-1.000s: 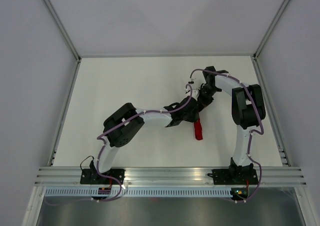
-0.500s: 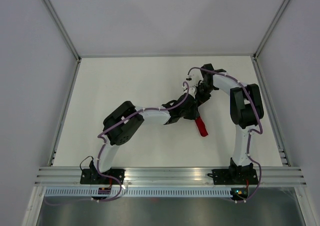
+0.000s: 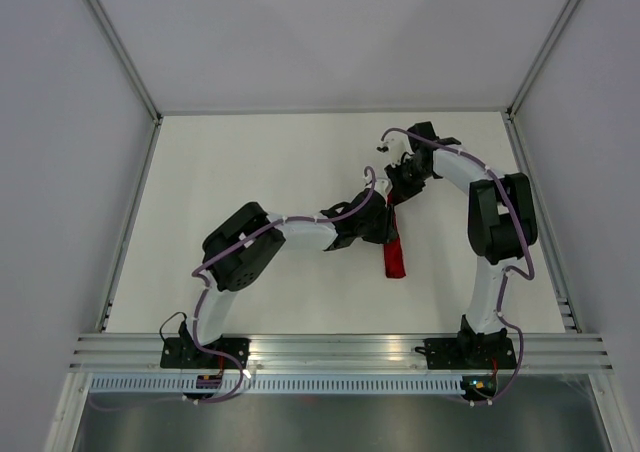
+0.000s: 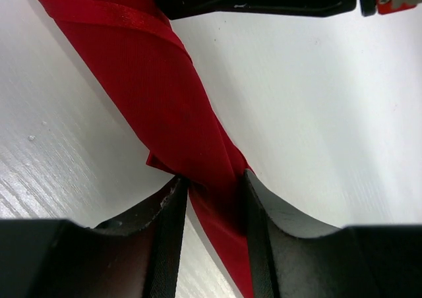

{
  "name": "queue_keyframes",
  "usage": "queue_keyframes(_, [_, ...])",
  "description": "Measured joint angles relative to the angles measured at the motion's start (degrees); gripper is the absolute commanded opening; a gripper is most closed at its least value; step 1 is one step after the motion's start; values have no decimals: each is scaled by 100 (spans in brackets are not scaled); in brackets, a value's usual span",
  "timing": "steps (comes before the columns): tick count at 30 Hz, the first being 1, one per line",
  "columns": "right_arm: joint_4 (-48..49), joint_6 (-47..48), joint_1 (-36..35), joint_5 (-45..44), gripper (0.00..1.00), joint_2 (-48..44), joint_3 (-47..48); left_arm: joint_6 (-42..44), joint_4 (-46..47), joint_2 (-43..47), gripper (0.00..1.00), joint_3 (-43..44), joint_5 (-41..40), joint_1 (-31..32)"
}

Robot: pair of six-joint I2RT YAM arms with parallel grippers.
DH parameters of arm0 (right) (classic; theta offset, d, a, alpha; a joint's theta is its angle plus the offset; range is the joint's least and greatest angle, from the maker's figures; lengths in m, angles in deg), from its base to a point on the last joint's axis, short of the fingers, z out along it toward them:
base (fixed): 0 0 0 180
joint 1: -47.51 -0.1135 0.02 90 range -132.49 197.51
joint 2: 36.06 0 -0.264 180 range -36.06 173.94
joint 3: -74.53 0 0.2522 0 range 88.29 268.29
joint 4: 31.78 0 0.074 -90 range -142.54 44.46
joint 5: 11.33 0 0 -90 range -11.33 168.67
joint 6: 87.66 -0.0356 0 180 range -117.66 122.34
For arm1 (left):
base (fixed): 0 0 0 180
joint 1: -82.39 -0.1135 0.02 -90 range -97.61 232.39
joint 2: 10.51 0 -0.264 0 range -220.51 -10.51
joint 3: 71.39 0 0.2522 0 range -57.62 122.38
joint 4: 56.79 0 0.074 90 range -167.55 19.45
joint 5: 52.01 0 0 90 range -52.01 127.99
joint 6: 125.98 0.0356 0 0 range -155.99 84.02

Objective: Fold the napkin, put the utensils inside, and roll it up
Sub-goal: Adjust the napkin at the center of the board.

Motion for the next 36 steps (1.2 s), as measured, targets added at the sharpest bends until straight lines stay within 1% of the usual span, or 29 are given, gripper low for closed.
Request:
queue_keyframes(9, [48,-2,26,98,14,-125,-210,269,-284,162,47,-52,-7,31])
queue_keyframes(13, [52,0,61,105,17,-125,-245,417,-437,225,50,-55,-7,31])
queue_keyframes(24, [48,26,140,125,19,-125,-251,691,-846,278,53,81,-4,31])
queue_keyframes(25, [48,31,140,125,20,-125,-251,702,-868,278,57,94,-4,31])
queue_keyframes(36, [-92,66,146,199,20,-125,-245,756,-837,295,59,109,236,28])
